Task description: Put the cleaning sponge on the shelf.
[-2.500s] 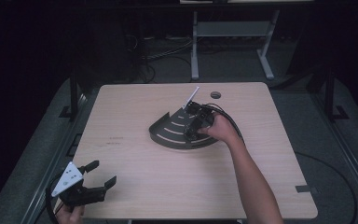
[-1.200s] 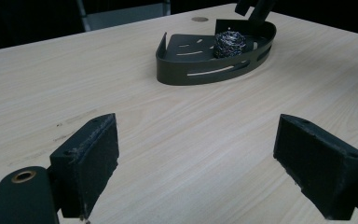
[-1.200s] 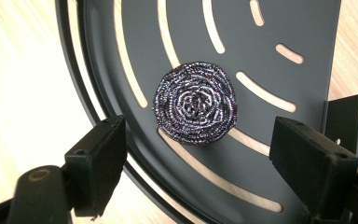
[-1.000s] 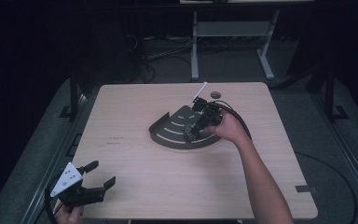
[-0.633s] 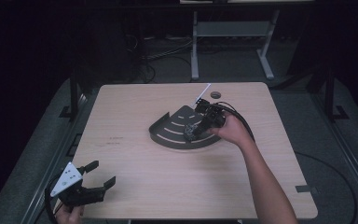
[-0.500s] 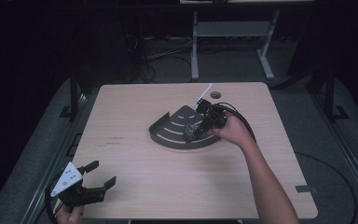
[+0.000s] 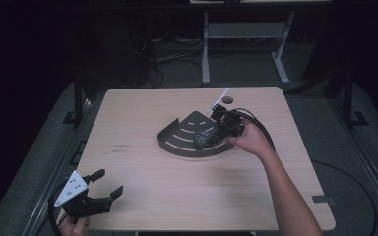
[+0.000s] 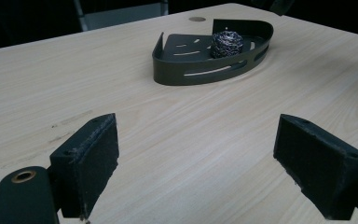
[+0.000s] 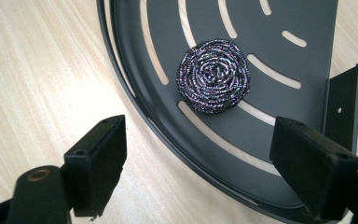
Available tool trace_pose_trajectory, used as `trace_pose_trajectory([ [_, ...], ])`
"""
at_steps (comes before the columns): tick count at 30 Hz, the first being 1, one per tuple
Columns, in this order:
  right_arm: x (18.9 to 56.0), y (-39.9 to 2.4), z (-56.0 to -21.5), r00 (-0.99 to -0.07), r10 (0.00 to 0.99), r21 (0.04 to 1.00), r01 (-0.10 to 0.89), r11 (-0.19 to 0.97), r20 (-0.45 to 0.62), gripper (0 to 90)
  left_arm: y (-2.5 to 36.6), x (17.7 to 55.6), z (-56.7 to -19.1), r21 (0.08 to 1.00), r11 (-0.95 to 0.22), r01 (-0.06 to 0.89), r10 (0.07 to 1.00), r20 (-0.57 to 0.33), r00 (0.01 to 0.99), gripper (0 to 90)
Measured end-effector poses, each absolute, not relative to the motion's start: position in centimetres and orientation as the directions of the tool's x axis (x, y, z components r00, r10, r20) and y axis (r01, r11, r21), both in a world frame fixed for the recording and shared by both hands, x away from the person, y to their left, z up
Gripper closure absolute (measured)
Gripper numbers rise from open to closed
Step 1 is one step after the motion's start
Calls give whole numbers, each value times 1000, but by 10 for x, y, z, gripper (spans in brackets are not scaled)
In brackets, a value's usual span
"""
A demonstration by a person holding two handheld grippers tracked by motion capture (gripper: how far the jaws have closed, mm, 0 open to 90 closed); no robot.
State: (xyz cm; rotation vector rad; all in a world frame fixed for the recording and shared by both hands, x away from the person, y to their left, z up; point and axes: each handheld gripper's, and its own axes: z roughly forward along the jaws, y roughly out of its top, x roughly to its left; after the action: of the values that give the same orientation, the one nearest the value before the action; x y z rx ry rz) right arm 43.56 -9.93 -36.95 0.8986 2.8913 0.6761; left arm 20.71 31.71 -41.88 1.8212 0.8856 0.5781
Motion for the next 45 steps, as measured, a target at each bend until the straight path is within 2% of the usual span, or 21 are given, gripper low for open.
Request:
trace_pose_trajectory([
  [45, 397, -146, -381, -810, 577, 426, 561, 710, 104, 180, 316, 208, -419, 916, -251, 312, 783, 2, 622, 133],
])
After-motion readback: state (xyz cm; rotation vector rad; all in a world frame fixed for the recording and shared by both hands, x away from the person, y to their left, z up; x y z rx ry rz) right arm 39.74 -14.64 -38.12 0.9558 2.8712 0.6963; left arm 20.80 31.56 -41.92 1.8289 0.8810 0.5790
